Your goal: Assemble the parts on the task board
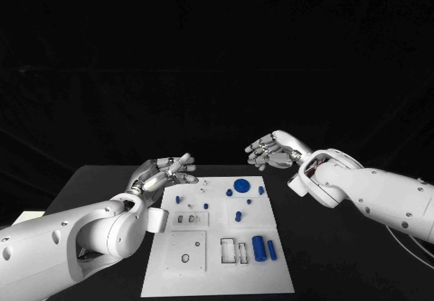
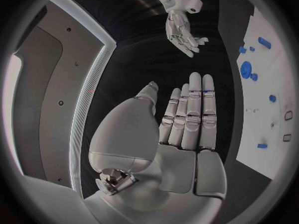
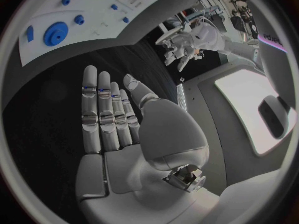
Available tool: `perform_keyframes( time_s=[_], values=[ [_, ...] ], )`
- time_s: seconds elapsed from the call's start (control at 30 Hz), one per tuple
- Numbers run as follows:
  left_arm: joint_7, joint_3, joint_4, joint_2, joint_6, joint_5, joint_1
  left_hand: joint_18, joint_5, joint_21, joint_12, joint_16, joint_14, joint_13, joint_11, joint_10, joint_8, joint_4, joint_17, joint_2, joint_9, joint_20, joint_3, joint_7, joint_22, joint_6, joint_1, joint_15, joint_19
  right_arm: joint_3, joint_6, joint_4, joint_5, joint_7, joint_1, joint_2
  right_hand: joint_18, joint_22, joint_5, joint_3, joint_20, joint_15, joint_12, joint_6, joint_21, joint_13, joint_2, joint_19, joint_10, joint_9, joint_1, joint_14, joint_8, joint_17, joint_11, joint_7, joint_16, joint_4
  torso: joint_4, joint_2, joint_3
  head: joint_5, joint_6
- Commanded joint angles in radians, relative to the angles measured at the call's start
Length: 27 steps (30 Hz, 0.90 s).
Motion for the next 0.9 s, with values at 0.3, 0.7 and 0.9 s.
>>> perform_keyframes(
  time_s=[0.3, 0.7, 0.9],
  values=[
    [0.014, 0.005, 0.084, -0.039, 0.105, 0.067, 0.032, 0.002, -0.003, -0.007, -0.009, -0.008, -0.011, -0.002, 0.002, 0.003, -0.008, -0.001, 0.005, 0.004, -0.003, 0.006, -0.007, 0.004, -0.003, 0.004, -0.007, -0.001, -0.009, 0.001, 0.114, 0.020, -0.513, -0.258, 0.045, 0.024, -0.099, 1.024, -0.002, 0.045, -0.079, -0.088, 0.040, 0.078, 0.931, 0.120, -0.099, 0.256, 0.222, 0.003, -0.045, 0.206, -0.029, 0.617, -0.079, -0.052, 0.687, 0.006, 0.0384, 0.081, -0.0253, -0.034, 0.014],
    [-0.001, 0.006, 0.123, -0.063, 0.116, 0.073, 0.044, 0.002, -0.003, -0.009, -0.017, -0.010, -0.013, -0.003, 0.005, -0.002, -0.016, -0.002, 0.010, 0.008, -0.004, 0.007, -0.010, 0.008, -0.005, 0.001, -0.006, 0.001, -0.011, 0.001, 0.141, 0.034, -0.652, -0.308, 0.054, 0.047, -0.106, 1.113, 0.010, 0.073, -0.061, -0.071, 0.020, 0.069, 1.010, 0.233, -0.100, 0.248, 0.042, 0.003, -0.075, 0.203, -0.031, 0.979, -0.057, -0.052, 1.058, 0.035, 0.0635, 0.122, -0.0410, -0.050, 0.034],
    [-0.003, 0.007, 0.127, -0.077, 0.119, 0.070, 0.048, 0.002, -0.003, -0.010, -0.020, -0.011, -0.014, -0.003, 0.007, -0.004, -0.019, -0.002, 0.013, 0.010, -0.005, 0.008, -0.012, 0.010, -0.006, -0.001, -0.007, 0.002, -0.012, 0.001, 0.181, 0.028, -0.685, -0.308, 0.053, 0.058, -0.096, 1.062, 0.003, 0.091, -0.054, -0.065, -0.028, 0.057, 0.986, 0.201, -0.108, 0.236, 0.007, 0.002, -0.080, 0.196, -0.033, 0.977, -0.050, -0.053, 1.068, 0.040, 0.0728, 0.136, -0.0437, -0.052, 0.039]
  ],
)
